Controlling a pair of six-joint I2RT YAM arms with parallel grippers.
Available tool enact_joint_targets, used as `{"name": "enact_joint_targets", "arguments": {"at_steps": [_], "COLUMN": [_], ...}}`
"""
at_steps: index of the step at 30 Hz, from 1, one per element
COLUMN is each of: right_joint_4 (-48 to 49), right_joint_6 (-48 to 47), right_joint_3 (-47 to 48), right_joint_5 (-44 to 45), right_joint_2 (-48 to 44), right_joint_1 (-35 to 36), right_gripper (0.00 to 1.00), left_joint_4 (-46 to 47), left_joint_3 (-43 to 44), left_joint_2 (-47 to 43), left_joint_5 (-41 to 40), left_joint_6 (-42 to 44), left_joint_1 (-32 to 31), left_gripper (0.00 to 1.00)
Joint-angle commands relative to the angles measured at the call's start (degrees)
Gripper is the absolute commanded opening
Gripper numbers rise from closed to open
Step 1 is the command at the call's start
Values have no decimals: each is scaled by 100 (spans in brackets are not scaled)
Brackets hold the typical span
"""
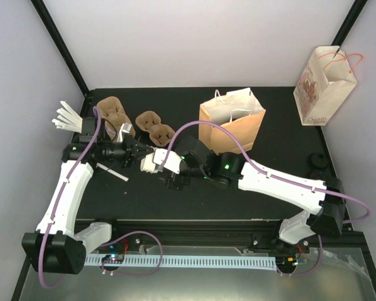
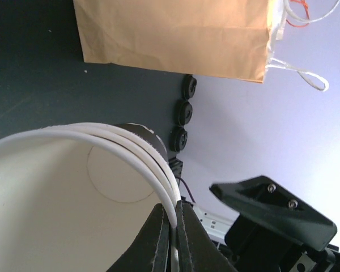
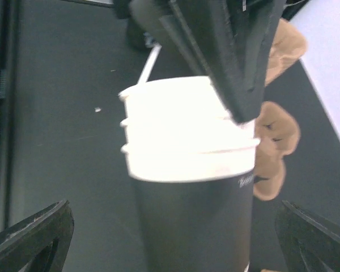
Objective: Pack the takeout coffee
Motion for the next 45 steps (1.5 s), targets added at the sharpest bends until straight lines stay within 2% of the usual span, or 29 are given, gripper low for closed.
{"name": "enact_joint_targets", "arguments": {"at_steps": [1, 4, 10, 14, 17, 20, 23, 30, 36, 42, 45], "right_joint_4": [525, 607, 152, 133, 80, -97, -218, -4, 18, -65, -167], "right_joint_6": [-374, -707, -436, -680, -842, -833, -785, -923, -1256, -1318, -1349], "right_joint_3": [306, 137, 308, -28, -296, -413, -545, -1416, -2215, -2572, -2650], "right_joint_5": [1101, 767, 758, 458, 238, 25, 7, 16, 15, -7, 59], "right_joint_2": [330, 335, 655, 553, 452, 391, 306, -432, -1103, -1533, -1614], "right_joint_1": [-12, -21, -213, -269, -299, -402, -481, -641, -691, -792, -835], "right_gripper": [100, 100, 100, 99, 95, 84, 80, 76, 76, 76, 76], "left_joint_4": [-648, -957, -1529, -1699, -1706, -1846, -2007, -2637, -3261, -3563, -3822], "left_joint_3": [592, 754, 1025, 1047, 1177, 1349, 1456, 1702, 2044, 2204, 2242], "left_joint_2": [160, 267, 339, 356, 380, 451, 495, 704, 969, 1131, 1162], "left_joint_5": [361, 506, 777, 1048, 1163, 1210, 1212, 999, 786, 622, 179], "left_joint_6": [356, 558, 944, 988, 940, 993, 1112, 1621, 2212, 2491, 2645], "left_joint_1": [-126, -132, -135, -138, -136, -138, -133, -3, 245, 454, 584], "left_gripper": [2, 2, 2, 2, 2, 2, 2, 2, 1, 1, 2]}}
